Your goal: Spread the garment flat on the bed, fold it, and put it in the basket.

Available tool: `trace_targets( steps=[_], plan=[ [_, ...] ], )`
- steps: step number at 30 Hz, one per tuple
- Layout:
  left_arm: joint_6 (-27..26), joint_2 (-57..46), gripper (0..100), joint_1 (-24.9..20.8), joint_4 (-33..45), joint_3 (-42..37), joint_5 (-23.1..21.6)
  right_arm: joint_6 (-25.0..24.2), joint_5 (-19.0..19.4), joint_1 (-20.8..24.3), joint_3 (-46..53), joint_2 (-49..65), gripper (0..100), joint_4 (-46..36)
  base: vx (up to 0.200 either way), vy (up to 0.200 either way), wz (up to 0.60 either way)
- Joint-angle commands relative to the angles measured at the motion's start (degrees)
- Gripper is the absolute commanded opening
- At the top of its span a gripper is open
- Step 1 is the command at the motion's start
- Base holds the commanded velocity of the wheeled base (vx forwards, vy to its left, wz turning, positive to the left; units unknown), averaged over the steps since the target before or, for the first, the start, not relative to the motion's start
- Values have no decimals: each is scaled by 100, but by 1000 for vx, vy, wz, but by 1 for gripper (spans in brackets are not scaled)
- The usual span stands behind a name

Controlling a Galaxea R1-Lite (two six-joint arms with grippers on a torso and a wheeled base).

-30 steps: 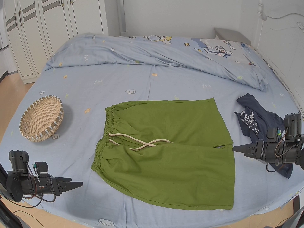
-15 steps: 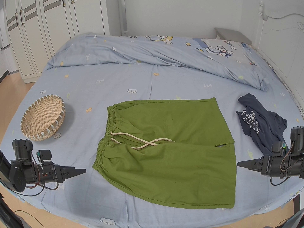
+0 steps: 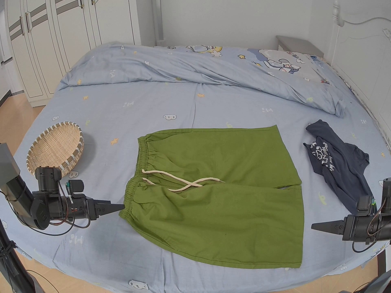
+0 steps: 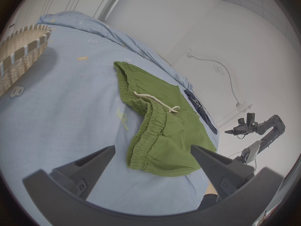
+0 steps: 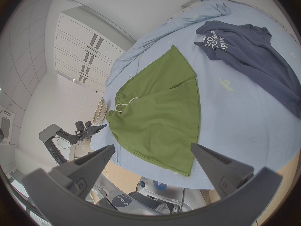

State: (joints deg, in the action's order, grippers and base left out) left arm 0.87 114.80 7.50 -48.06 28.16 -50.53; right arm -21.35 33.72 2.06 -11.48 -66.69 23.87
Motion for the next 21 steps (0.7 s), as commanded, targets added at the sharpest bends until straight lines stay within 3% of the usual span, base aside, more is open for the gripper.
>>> trace_targets(
  steps=[1, 9, 21],
  plan=[
    [-60, 306, 100, -161, 15, 234, -18, -10, 3, 5, 59, 253, 100, -5, 0, 0, 0],
    [-482, 1045, 100, -293, -2, 708, -9, -36, 47, 22, 102, 649, 100, -49, 0, 0, 0],
    [-508, 1255, 100, -345, 24, 858, -27, -36, 38, 31, 164, 693, 100, -49, 0, 0, 0]
  ],
)
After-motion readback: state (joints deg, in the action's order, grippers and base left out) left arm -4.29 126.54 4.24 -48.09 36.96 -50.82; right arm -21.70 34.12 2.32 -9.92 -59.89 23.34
